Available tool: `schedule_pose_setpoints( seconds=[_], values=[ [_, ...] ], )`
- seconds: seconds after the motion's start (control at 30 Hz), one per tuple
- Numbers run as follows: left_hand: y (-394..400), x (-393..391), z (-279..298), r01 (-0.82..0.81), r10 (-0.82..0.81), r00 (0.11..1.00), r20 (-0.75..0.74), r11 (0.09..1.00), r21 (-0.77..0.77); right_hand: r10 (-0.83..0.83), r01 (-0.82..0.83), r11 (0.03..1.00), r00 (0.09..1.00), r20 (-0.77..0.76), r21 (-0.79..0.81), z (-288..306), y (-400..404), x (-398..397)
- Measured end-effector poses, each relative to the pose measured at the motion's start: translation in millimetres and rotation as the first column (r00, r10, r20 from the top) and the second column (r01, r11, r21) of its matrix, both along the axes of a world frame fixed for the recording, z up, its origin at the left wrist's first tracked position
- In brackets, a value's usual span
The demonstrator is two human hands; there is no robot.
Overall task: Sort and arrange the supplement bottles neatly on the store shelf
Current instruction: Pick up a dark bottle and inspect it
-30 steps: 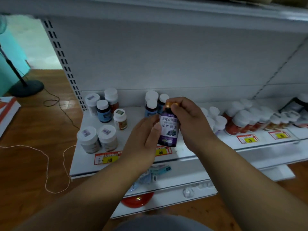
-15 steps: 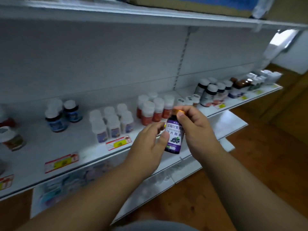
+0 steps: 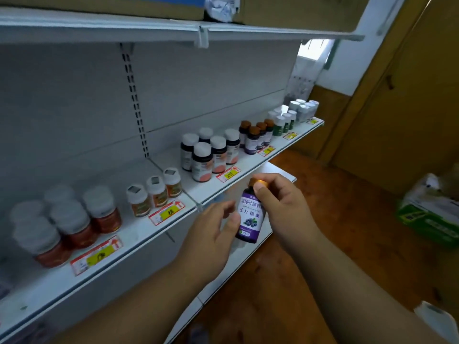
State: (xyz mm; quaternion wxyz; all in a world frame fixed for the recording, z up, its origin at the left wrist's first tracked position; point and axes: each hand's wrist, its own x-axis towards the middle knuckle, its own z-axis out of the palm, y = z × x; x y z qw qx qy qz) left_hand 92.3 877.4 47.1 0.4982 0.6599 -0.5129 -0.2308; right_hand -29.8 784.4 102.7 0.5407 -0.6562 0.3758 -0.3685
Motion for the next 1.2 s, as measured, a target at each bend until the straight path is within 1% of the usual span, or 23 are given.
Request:
schedule_pose_setpoints(
  seconds=[0.13, 0.27, 0.37, 0.43, 0.5, 0.6, 0.67, 0.73, 0.8, 0.83, 0.87, 0.93, 1.0, 1.03, 1.1, 1.2],
  values=[
    [-77, 9, -1, 0.079, -0.079, 0.997, -0.025, 0.997, 0.022, -0.059, 0.059, 0.998, 0.998, -0.008, -0.033, -2, -65, 9],
    [-153, 17, 8, 0.124, -0.124, 0.992, 0.035, 0.992, 0.003, -0.122, 0.119, 0.99, 0.991, -0.047, -0.073, 14, -127, 3],
    [-197, 20, 14, 0.132, -0.13, 0.989, 0.068, 0.991, -0.016, -0.152, 0.151, 0.985, 0.988, -0.005, -0.082, 21, -170, 2],
    [-224, 22, 13, 0.088, -0.082, 0.991, 0.103, 0.995, -0.052, -0.174, 0.175, 0.981, 0.985, 0.018, -0.087, 19, -200, 4],
    [-252, 25, 10, -0.001, 0.014, 0.989, 0.15, 0.996, -0.089, -0.165, 0.166, 0.982, 0.986, 0.017, -0.09, 15, -234, 6],
    [-294, 29, 2, -0.104, 0.123, 0.967, 0.225, 0.99, -0.093, -0.1, 0.099, 0.988, 0.995, -0.002, -0.123, 6, -293, 13],
    [-320, 28, 0, -0.155, 0.178, 0.954, 0.241, 0.982, -0.112, -0.027, 0.025, 0.989, 0.999, -0.017, -0.144, 3, -333, 23],
    [-347, 27, -4, -0.214, 0.257, 0.942, 0.215, 0.955, -0.203, 0.072, -0.075, 0.983, 0.997, -0.024, -0.169, 4, -370, 37],
    [-370, 25, -6, -0.315, 0.351, 0.927, 0.132, 0.92, -0.235, 0.146, -0.147, 0.966, 0.989, -0.022, -0.212, 8, -405, 49],
    [-380, 25, -6, -0.363, 0.398, 0.908, 0.131, 0.903, -0.23, 0.162, -0.165, 0.955, 0.986, -0.031, -0.247, 11, -423, 55],
    [-388, 25, -3, -0.396, 0.435, 0.882, 0.184, 0.893, -0.212, 0.173, -0.178, 0.943, 0.984, -0.042, -0.282, 14, -438, 62],
    [-403, 27, 1, -0.459, 0.468, 0.805, 0.365, 0.881, -0.116, 0.205, -0.206, 0.912, 0.978, -0.039, -0.354, 19, -466, 80],
    [-420, 27, 1, -0.532, 0.443, 0.698, 0.562, 0.847, -0.006, 0.268, -0.244, 0.876, 0.963, 0.0, -0.416, 17, -488, 101],
    [-428, 27, -1, -0.573, 0.421, 0.644, 0.639, 0.818, 0.039, 0.301, -0.274, 0.858, 0.954, -0.008, -0.434, 14, -497, 112],
    [-442, 25, -5, -0.652, 0.375, 0.553, 0.744, 0.75, 0.107, 0.362, -0.375, 0.818, 0.925, -0.116, -0.436, 4, -511, 133],
    [-459, 30, -17, -0.728, 0.339, 0.465, 0.818, 0.672, 0.135, 0.466, -0.558, 0.695, 0.83, -0.308, -0.453, -16, -528, 158]
  ],
)
